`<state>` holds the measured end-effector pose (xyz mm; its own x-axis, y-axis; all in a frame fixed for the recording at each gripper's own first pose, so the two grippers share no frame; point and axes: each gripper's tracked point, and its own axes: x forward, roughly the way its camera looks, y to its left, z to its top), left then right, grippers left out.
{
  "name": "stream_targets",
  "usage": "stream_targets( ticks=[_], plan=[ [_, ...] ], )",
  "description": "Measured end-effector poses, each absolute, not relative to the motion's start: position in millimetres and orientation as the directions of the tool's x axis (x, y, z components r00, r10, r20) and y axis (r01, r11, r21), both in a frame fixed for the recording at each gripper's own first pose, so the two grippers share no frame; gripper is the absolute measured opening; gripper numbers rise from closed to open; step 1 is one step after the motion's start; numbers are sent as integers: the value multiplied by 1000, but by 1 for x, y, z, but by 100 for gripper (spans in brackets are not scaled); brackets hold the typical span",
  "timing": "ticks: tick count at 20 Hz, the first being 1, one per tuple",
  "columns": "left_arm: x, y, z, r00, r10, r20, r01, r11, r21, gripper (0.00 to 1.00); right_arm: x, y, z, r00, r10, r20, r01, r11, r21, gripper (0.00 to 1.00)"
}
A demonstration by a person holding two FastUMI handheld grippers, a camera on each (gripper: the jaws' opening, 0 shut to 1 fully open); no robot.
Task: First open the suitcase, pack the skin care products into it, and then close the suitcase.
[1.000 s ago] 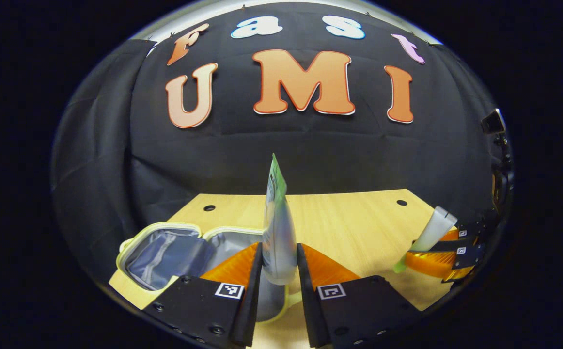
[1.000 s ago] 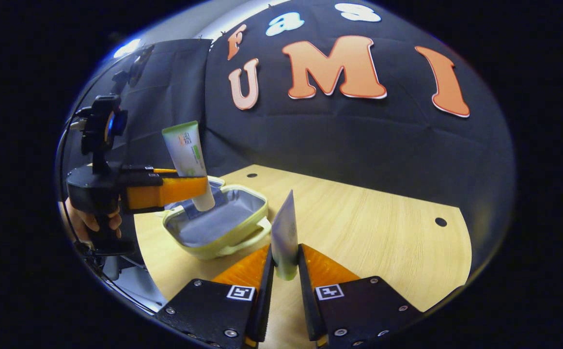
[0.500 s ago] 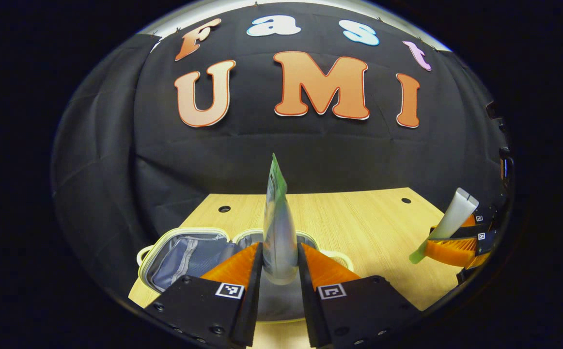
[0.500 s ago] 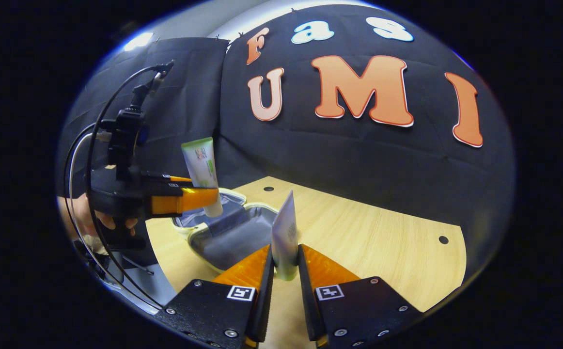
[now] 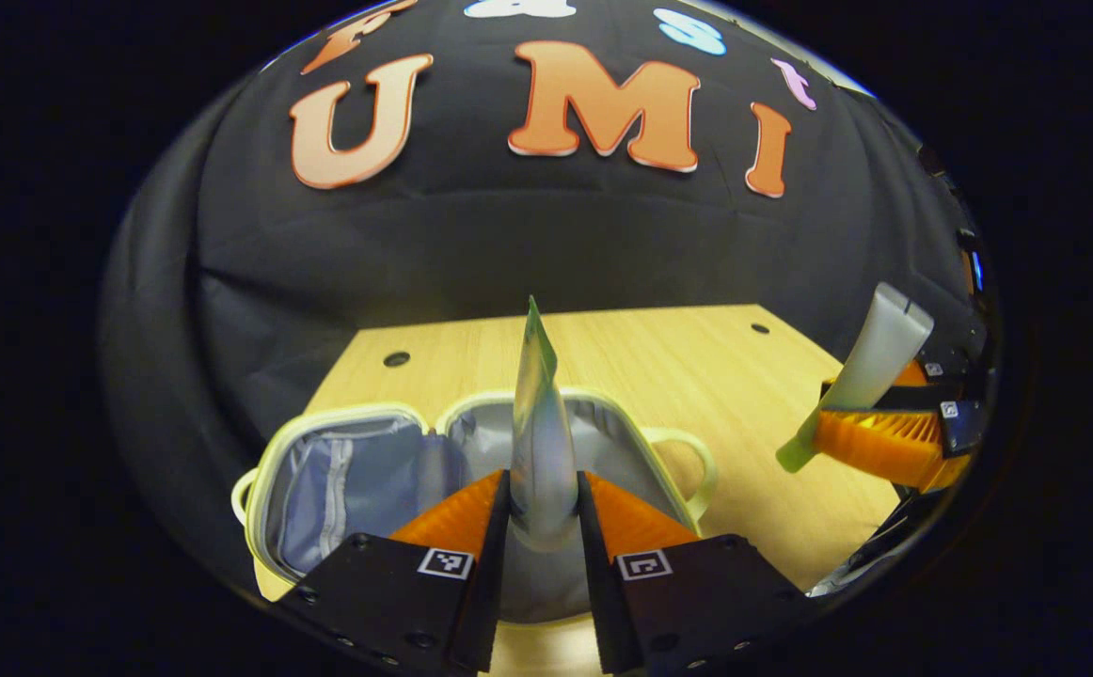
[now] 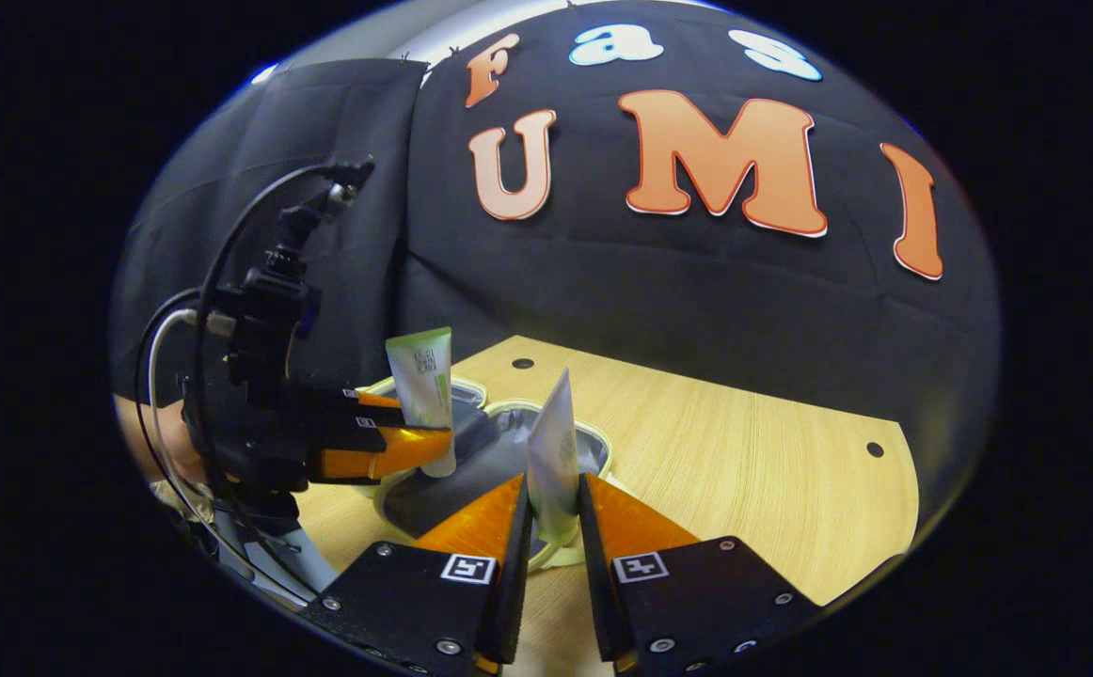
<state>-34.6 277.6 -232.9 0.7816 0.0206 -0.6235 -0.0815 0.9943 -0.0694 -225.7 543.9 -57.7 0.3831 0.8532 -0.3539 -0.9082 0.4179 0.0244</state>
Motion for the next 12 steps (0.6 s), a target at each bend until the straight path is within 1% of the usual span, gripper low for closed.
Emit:
stream_targets(
  ticks=[2, 4, 5, 7, 10, 11, 12],
  plan=[
    [-36, 282, -271, 730, -16, -683, -85, 990, -114, 41, -230, 551, -65, 403, 837, -370, -894, 447, 39, 31],
    [-35, 282, -292, 694, -62, -718, -76, 984, -159, 42, -231, 558, -71, 429, 820, -379, -878, 477, 38, 31],
    [-35, 280, -304, 665, -98, -740, -65, 980, -188, 42, -232, 561, -73, 439, 810, -388, -872, 488, 32, 31],
    [-35, 283, -323, 616, -137, -776, -66, 972, -225, 41, -230, 566, -77, 467, 791, -394, -862, 508, -2, 31],
    [-36, 282, -342, 531, -184, -827, -75, 962, -262, 41, -231, 571, -88, 471, 774, -423, -847, 532, 29, 31],
    [-35, 283, -344, 514, -193, -836, -79, 960, -270, 41, -232, 573, -92, 472, 769, -431, -842, 538, 36, 31],
    [-31, 282, -344, 514, -200, -834, -76, 958, -277, 41, -230, 575, -94, 474, 762, -441, -838, 544, 39, 31]
  ],
)
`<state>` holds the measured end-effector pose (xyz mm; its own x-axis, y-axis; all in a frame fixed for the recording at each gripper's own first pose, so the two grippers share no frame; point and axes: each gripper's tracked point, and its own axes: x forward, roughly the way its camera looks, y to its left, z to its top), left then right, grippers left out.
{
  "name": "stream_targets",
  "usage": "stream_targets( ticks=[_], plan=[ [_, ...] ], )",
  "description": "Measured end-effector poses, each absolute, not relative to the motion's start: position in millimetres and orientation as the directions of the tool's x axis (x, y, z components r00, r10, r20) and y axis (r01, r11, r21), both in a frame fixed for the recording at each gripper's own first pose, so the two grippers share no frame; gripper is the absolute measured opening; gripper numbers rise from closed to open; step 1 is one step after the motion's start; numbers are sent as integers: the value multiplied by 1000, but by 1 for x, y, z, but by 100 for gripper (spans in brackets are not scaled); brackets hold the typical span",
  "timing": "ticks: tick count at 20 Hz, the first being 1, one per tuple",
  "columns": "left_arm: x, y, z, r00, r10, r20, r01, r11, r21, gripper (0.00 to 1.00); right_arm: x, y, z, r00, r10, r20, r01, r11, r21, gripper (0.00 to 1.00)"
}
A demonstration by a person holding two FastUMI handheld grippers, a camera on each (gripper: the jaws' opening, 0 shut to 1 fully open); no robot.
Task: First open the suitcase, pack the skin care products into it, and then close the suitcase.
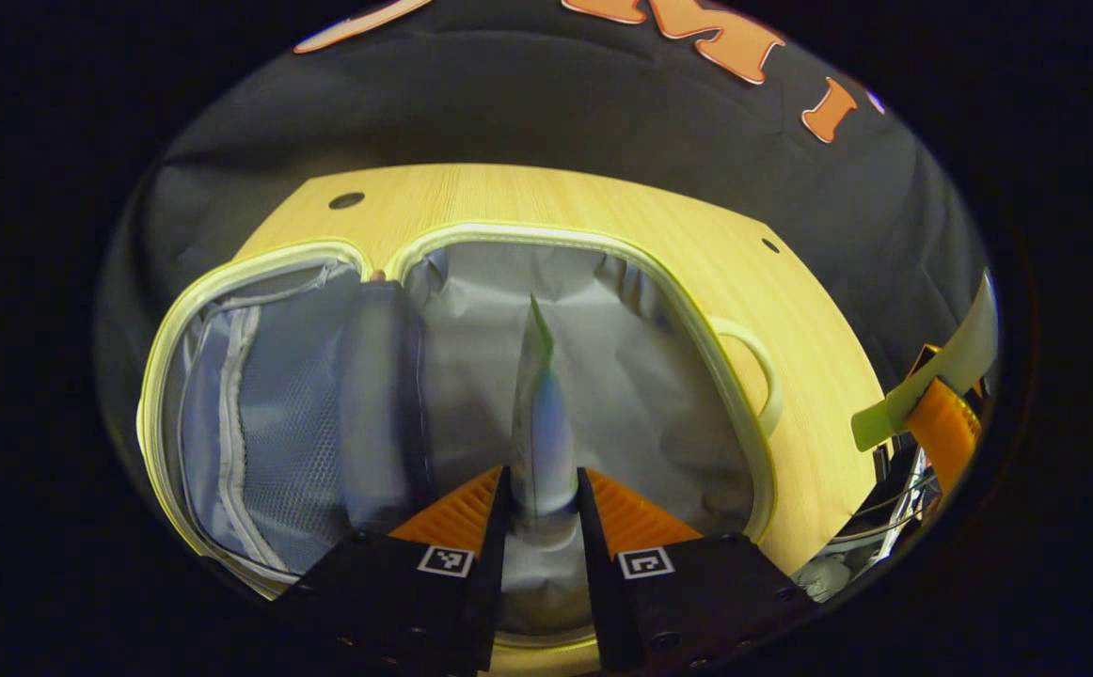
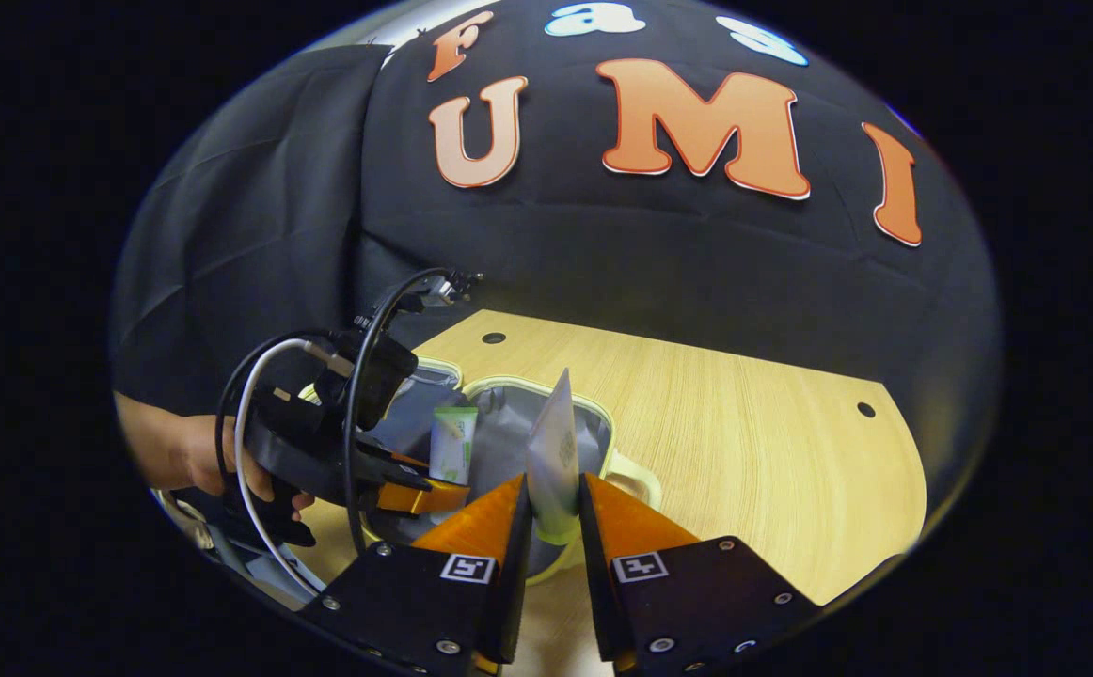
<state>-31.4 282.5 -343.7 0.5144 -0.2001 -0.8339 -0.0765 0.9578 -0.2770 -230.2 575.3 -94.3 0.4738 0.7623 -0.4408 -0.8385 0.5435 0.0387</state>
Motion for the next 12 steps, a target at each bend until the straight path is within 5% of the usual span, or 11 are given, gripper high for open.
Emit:
stream_targets(
  ticks=[7, 12],
  plan=[
    [-23, 285, -366, 425, -187, -886, -179, 942, -284, 41, -222, 594, -112, 439, 742, -507, -834, 546, 76, 31],
    [-27, 294, -329, 538, -196, -820, -134, 940, -313, 55, -224, 607, -134, 393, 728, -562, -852, 518, 75, 31]
  ],
)
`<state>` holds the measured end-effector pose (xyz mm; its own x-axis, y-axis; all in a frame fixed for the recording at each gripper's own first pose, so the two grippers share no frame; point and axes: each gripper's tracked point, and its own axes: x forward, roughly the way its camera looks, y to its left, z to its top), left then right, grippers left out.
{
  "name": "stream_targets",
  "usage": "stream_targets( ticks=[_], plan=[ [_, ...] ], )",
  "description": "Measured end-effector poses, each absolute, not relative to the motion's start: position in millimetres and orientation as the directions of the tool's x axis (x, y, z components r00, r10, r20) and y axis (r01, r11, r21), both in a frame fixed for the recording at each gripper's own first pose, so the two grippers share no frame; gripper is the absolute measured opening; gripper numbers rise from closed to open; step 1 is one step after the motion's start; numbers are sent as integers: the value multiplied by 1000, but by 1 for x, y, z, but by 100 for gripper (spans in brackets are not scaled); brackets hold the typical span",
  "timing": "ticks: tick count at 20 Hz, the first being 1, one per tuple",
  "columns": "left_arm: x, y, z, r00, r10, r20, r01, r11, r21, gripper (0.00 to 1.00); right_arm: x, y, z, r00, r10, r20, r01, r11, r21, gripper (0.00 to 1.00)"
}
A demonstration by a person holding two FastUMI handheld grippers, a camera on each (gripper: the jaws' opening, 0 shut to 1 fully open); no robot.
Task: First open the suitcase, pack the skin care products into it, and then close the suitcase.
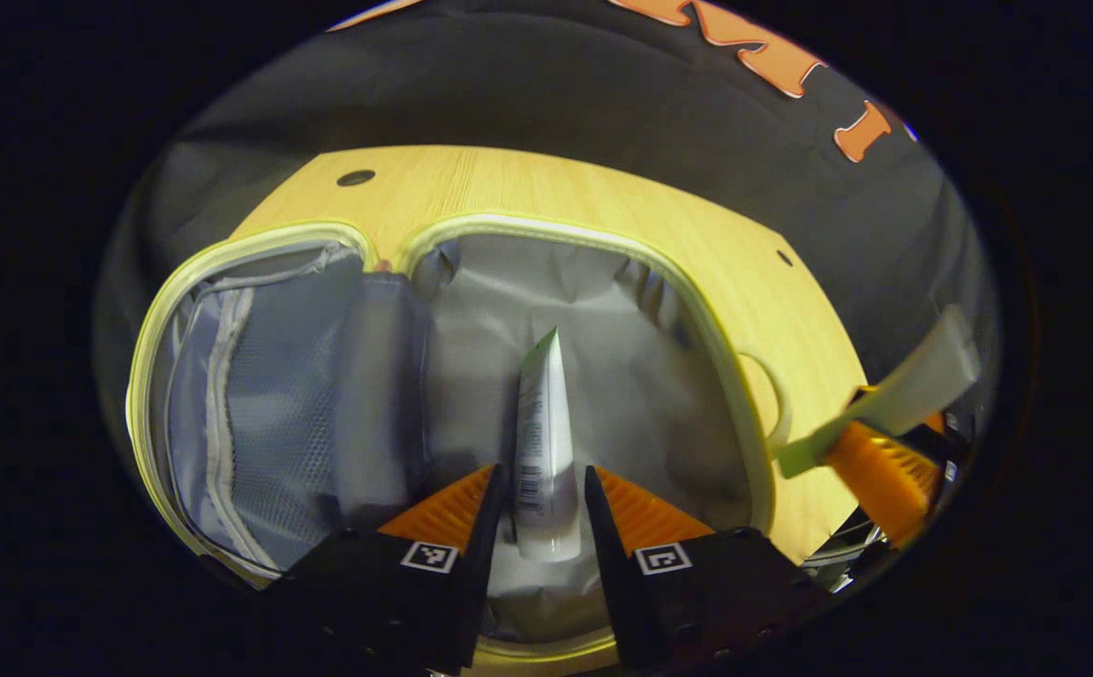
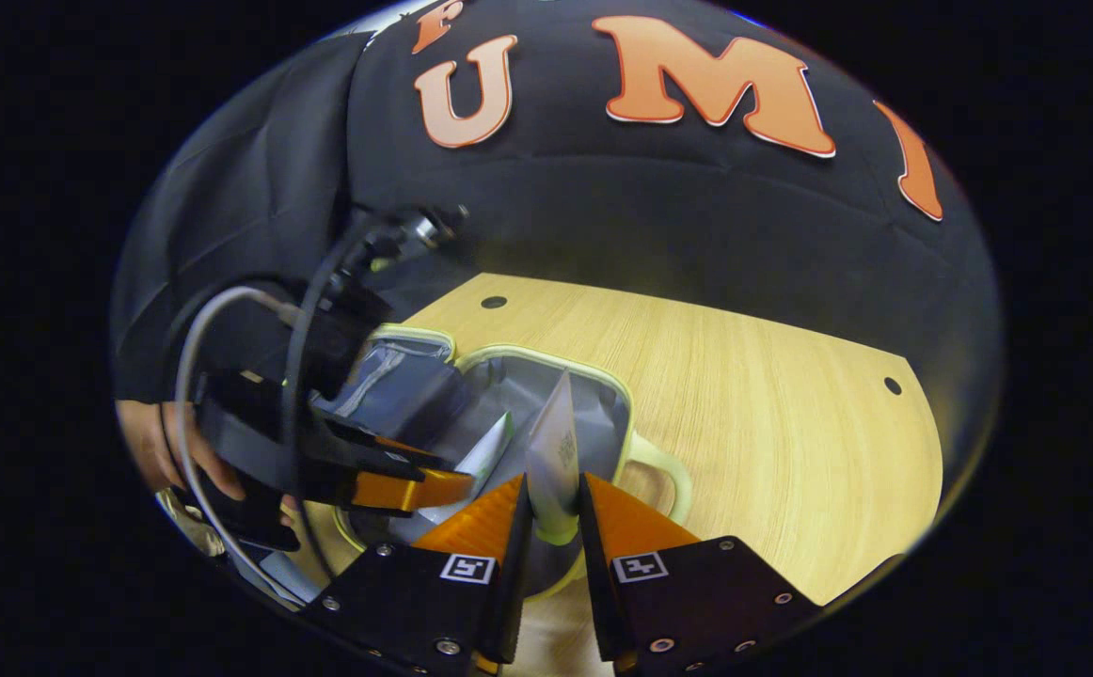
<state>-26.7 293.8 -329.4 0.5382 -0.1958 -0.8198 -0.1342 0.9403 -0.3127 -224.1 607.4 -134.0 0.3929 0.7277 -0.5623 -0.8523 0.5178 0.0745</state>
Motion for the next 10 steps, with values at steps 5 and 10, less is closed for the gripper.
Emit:
stream_targets(
  ticks=[5, 10],
  plan=[
    [-48, 342, -263, 678, -97, -729, -160, 948, -275, 81, -226, 627, -165, 340, 700, -629, -852, 512, 109, 32],
    [-94, 423, -209, 722, 76, -687, -302, 929, -215, 84, -214, 629, -195, 329, 620, -712, -811, 572, 122, 32]
  ],
)
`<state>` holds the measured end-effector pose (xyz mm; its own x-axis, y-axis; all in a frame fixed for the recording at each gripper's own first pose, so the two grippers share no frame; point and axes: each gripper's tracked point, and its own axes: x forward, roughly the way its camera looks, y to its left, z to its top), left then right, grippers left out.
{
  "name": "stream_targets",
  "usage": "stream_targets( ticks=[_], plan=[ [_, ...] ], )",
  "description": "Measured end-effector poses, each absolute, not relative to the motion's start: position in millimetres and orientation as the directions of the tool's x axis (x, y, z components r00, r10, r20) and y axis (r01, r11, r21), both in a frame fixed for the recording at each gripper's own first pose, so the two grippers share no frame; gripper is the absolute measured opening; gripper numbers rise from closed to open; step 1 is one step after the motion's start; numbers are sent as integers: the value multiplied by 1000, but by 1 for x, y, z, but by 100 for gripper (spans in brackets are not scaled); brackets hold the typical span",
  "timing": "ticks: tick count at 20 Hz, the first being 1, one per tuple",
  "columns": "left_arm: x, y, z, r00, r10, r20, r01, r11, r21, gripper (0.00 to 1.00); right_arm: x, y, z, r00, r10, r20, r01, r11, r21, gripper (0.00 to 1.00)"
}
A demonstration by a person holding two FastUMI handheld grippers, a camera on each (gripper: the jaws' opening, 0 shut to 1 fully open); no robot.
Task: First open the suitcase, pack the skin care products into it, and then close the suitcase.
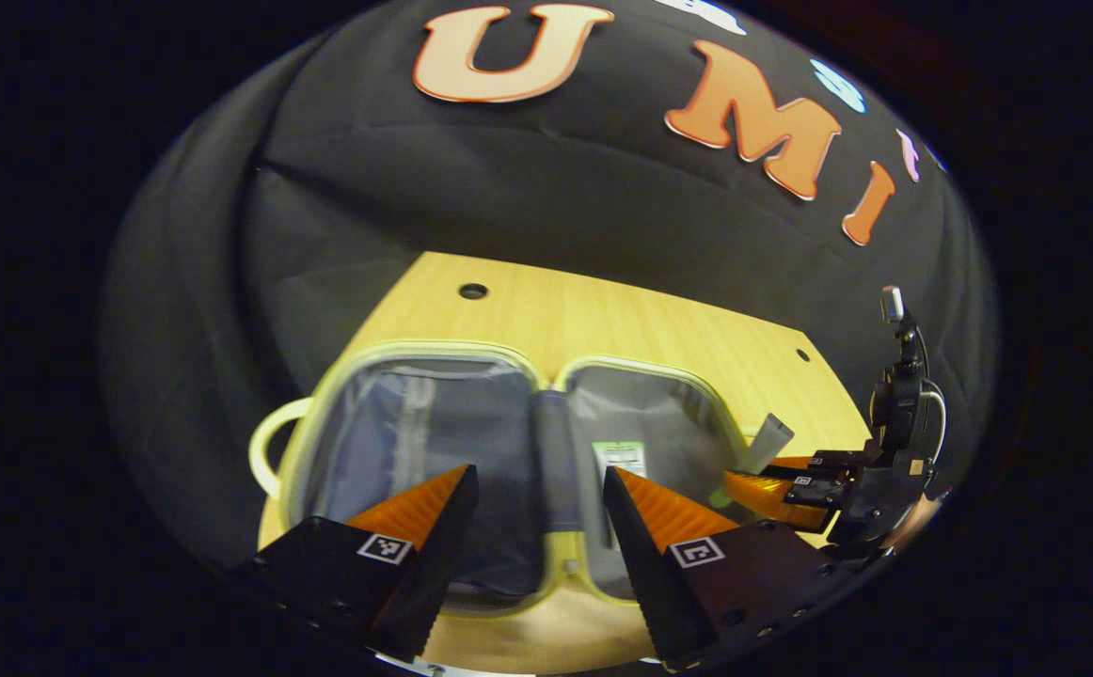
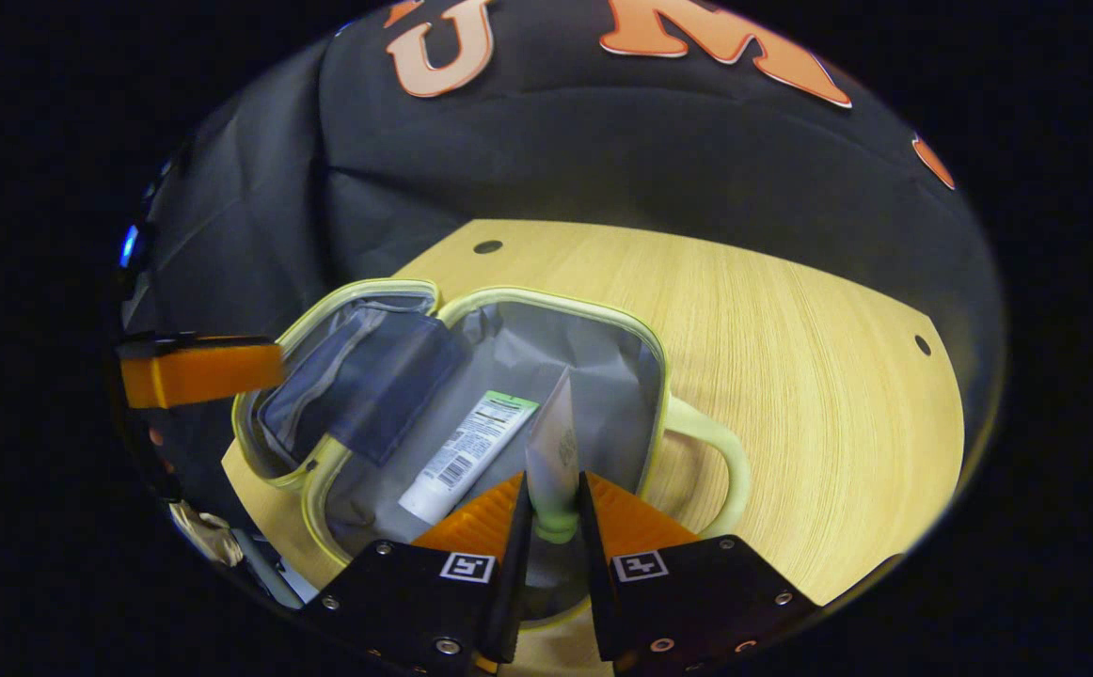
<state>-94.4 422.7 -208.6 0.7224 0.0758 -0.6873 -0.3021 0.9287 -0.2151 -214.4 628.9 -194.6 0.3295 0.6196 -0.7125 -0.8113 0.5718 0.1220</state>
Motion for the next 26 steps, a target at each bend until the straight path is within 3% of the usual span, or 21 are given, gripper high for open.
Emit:
stream_targets(
  ticks=[3, 7, 12, 15, 21, 26],
  plan=[
    [-127, 469, -187, 712, 164, -683, -393, 899, -194, 87, -215, 634, -203, 302, 596, -744, -790, 593, 154, 32],
    [-154, 516, -196, 699, 234, -675, -491, 843, -217, 92, -207, 637, -193, 337, 608, -719, -762, 625, 172, 37],
    [-171, 562, -213, 670, 294, -681, -573, 789, -223, 92, -191, 626, -153, 409, 650, -641, -743, 645, 179, 63],
    [-175, 594, -222, 667, 318, -674, -628, 727, -278, 92, -180, 612, -122, 465, 668, -581, -735, 657, 168, 71],
    [-181, 634, -260, 673, 271, -689, -693, 557, -457, 93, -159, 578, -59, 570, 671, -474, -727, 681, 91, 84],
    [-180, 647, -287, 733, 171, -659, -669, 357, -652, 93, -149, 555, -24, 614, 667, -423, -722, 690, 39, 87]
  ],
)
